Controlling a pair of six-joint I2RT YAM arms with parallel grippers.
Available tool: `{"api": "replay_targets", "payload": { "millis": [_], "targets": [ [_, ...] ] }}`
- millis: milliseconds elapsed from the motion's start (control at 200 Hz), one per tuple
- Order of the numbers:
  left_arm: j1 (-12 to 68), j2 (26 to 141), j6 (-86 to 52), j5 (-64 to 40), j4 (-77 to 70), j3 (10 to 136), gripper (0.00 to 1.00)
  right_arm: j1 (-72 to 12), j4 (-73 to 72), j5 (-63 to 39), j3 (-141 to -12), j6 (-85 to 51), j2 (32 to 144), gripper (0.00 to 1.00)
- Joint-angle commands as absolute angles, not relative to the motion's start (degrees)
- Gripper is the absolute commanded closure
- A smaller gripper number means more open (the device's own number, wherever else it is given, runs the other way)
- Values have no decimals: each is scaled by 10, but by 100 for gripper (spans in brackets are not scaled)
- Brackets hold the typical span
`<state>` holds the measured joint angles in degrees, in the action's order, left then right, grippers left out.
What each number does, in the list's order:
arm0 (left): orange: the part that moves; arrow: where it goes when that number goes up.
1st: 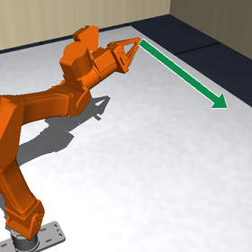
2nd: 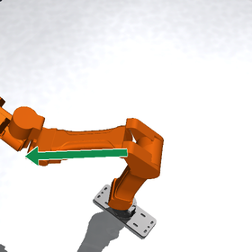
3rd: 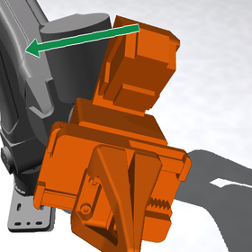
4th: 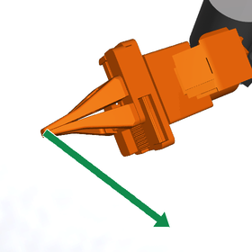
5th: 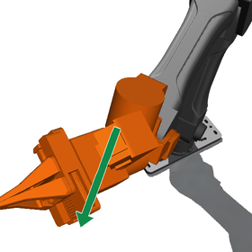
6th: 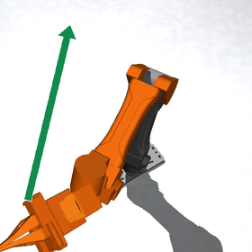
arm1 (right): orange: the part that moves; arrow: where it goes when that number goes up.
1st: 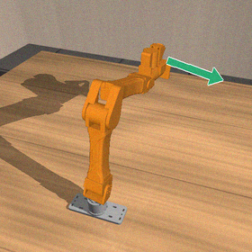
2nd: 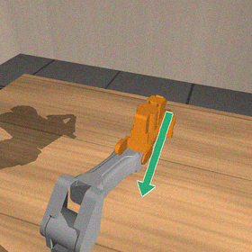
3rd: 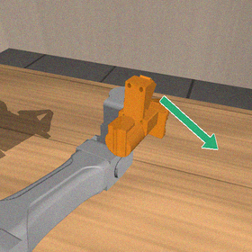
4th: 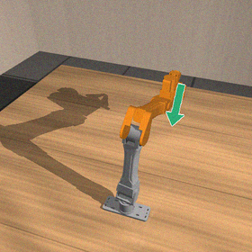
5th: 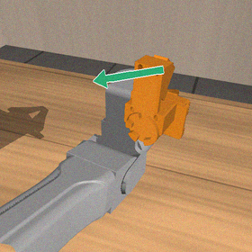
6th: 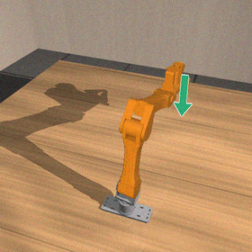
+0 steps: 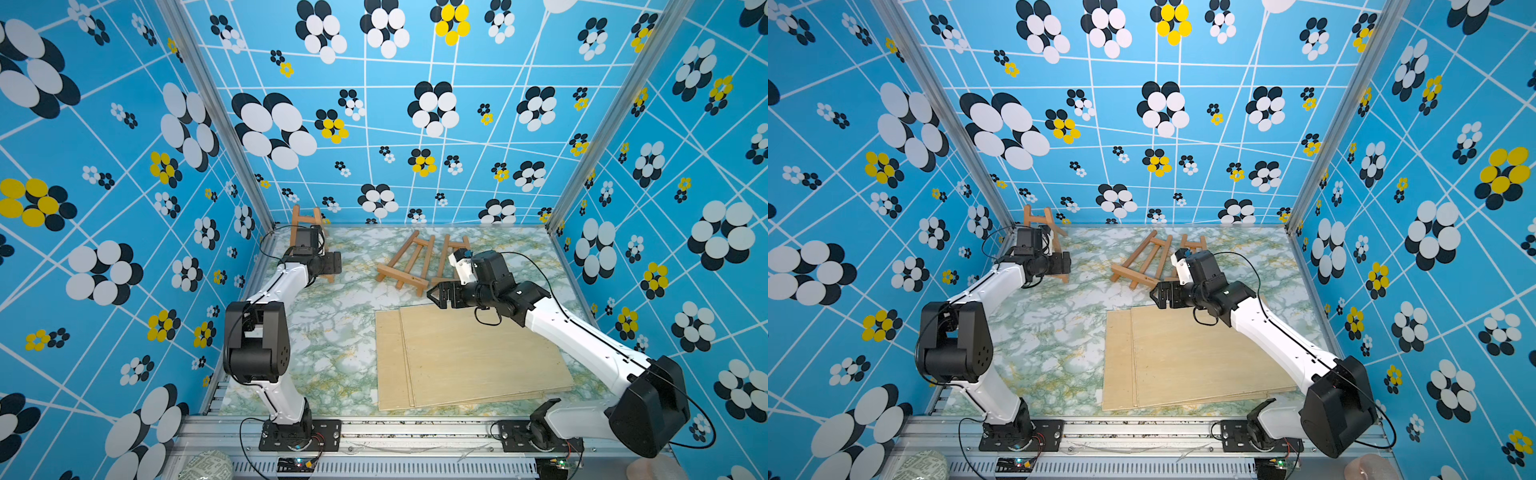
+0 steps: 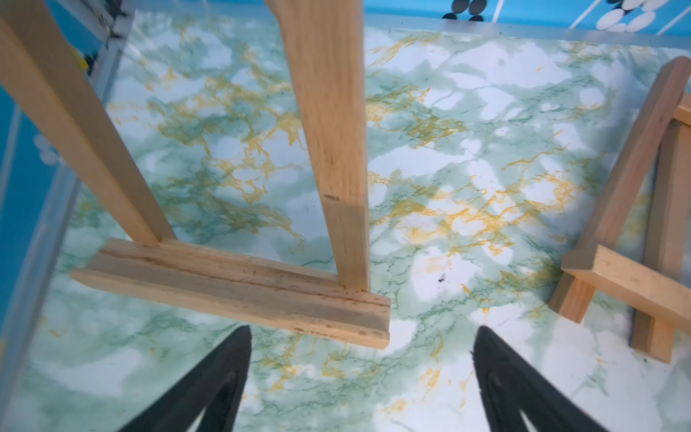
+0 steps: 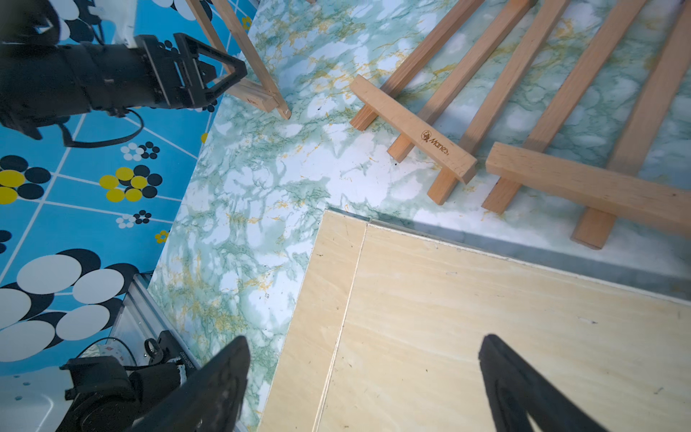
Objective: Assemble the easel
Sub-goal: Move the easel to the corner of the board, then adjust the drawing board.
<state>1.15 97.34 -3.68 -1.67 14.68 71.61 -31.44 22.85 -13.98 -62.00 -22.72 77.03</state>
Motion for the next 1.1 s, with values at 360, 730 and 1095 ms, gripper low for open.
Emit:
{"api": "replay_targets", "payload": {
  "millis": [360,730,1095],
  "targets": [
    [63,770,-167,-122,238,664,1,-170,415,-65,-593,-273,658,2],
    [97,648,-234,-252,275,570,1,-132,477,2,-596,-244,636,2],
    [161,570,-343,-312,226,450,1,-89,450,11,-587,-242,683,1]
  ]
}}
